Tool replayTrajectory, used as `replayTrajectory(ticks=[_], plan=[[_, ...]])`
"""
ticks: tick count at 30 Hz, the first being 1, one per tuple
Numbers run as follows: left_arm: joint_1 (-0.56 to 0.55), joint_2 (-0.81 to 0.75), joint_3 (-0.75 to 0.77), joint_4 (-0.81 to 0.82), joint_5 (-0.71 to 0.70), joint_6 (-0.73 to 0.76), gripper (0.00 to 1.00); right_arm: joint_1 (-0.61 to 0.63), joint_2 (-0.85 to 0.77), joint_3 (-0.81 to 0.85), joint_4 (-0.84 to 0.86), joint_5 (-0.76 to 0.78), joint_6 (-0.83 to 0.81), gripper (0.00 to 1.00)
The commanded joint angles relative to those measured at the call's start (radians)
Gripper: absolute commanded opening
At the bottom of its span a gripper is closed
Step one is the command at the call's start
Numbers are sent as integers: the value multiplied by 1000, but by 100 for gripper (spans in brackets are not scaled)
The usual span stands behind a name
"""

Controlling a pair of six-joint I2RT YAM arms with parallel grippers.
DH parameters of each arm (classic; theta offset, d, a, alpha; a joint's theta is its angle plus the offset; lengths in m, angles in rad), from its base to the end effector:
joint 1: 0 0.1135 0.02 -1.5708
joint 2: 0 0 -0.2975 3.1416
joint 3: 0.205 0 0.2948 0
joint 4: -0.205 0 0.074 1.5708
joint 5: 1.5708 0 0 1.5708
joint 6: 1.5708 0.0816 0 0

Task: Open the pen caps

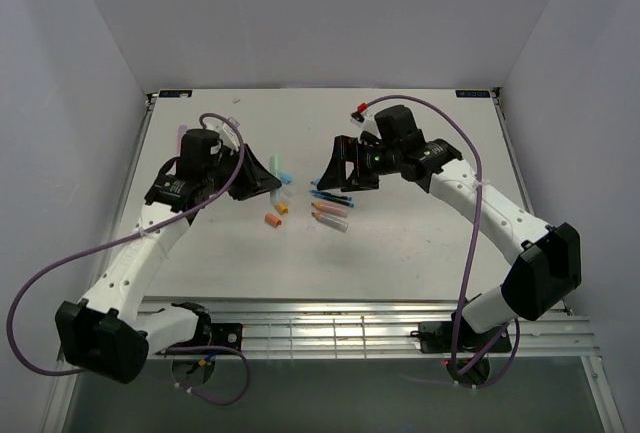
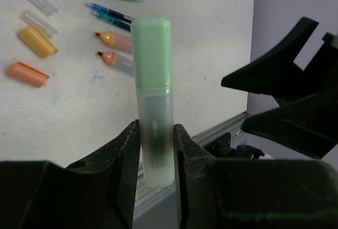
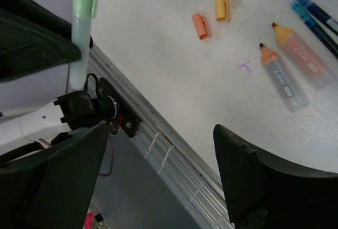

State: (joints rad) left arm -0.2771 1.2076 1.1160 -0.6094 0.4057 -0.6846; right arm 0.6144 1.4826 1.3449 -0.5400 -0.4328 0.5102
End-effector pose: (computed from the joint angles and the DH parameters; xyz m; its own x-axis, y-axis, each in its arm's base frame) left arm 0.3000 -0.1188 0.3289 -0.8230 -0.3700 -0.4310 0.0272 0.7323 -0.6804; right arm 0.3098 0.2604 0.3368 -0.8330 -0.0451 -0.5514 -0.4394 0.6595 0.6099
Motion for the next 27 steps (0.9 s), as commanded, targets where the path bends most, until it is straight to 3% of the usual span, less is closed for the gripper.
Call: replayTrajectory(ticks=[1, 8, 16, 27], plan=[[-37, -129, -82, 36, 28, -95, 0, -1, -11, -26, 176, -147, 170, 85], [-74, -266, -176, 40, 24, -141, 0, 25, -1, -83, 310, -195, 312, 68], [-94, -252, -139, 36, -2, -145, 0, 108, 73, 39, 304, -161, 346, 67], [-114, -250, -127, 14, -2, -119, 0, 123, 182, 164, 265, -126, 341, 65]])
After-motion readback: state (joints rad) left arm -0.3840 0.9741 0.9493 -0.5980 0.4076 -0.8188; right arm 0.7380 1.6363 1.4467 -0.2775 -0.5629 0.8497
